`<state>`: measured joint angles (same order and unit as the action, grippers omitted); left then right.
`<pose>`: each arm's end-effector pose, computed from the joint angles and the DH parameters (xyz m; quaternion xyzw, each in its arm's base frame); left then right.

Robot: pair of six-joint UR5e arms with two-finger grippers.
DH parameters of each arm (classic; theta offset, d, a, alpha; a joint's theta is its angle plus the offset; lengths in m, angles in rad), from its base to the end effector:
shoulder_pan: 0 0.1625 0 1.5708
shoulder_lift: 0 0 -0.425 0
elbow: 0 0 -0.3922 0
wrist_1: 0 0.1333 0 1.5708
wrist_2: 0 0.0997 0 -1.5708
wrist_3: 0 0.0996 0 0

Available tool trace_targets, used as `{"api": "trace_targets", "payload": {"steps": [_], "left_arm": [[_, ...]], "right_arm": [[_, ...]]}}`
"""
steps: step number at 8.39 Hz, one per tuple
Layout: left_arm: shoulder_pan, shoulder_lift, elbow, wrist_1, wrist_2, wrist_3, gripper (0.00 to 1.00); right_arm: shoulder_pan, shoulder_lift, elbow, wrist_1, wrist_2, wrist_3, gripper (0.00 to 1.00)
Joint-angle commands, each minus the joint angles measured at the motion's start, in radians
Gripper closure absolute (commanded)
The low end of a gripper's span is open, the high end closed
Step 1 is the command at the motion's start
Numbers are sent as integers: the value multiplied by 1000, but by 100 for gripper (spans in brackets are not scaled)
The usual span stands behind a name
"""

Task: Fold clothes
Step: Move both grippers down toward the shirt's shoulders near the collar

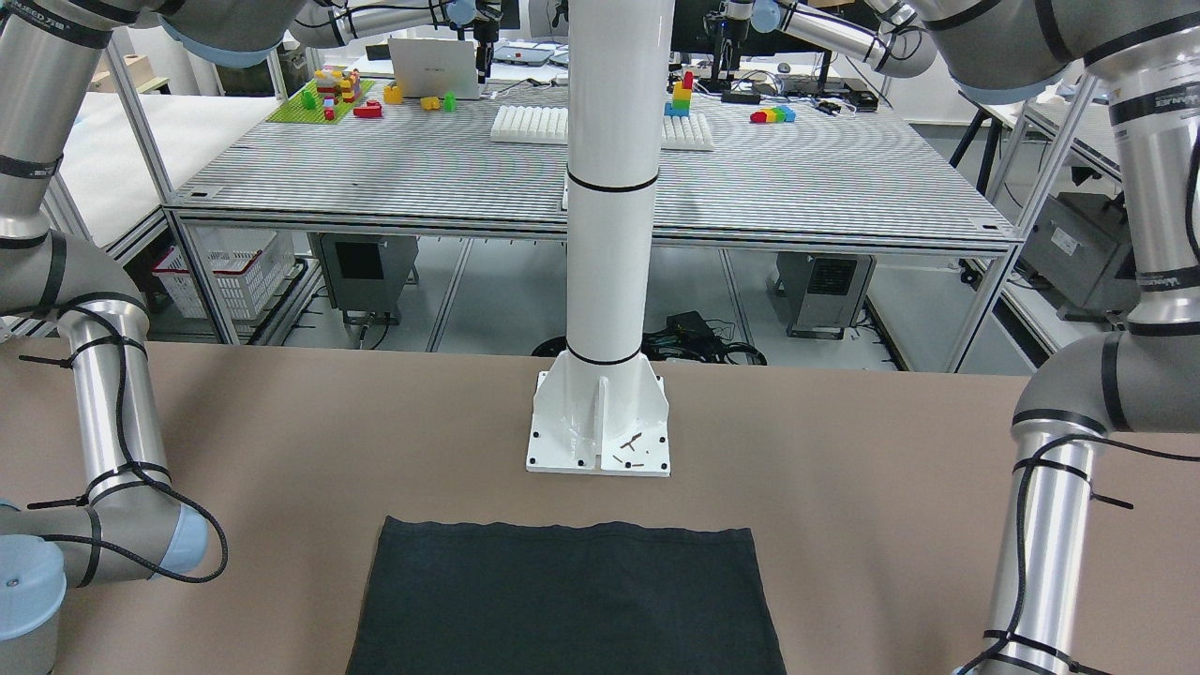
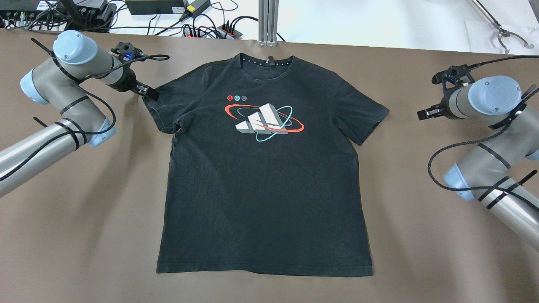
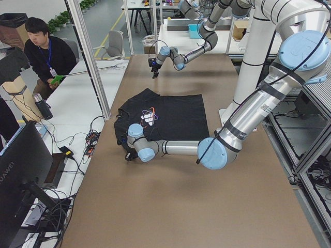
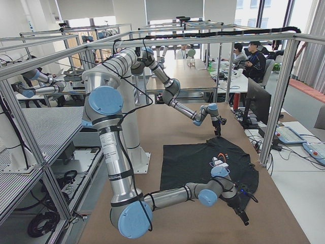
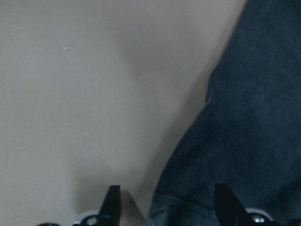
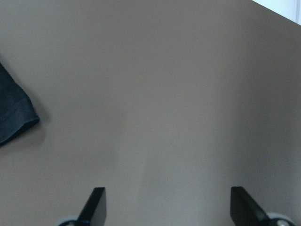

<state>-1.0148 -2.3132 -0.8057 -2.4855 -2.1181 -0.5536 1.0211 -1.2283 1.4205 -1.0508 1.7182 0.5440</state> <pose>0.3574 -0.7295 0.4604 0.2246 0.4260 0.1176 0.8685 -0.2476 -0.6312 0.4973 0.2611 -0.2397 -0.0283 0.9346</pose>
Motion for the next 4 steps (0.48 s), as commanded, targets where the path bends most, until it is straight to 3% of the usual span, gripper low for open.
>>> {"api": "trace_targets", "payload": {"steps": [1,2,4], "left_arm": [[-5,11,-22,-10,-5,0,87],[-7,18,-26,-12,-5,0,93],[-10,24,-26,-12,-3,1,94]], "right_arm": [[-7,-2,0,2,0,1,6],[-9,-3,0,5,0,1,6],[-10,-3,0,8,0,2,6]]}}
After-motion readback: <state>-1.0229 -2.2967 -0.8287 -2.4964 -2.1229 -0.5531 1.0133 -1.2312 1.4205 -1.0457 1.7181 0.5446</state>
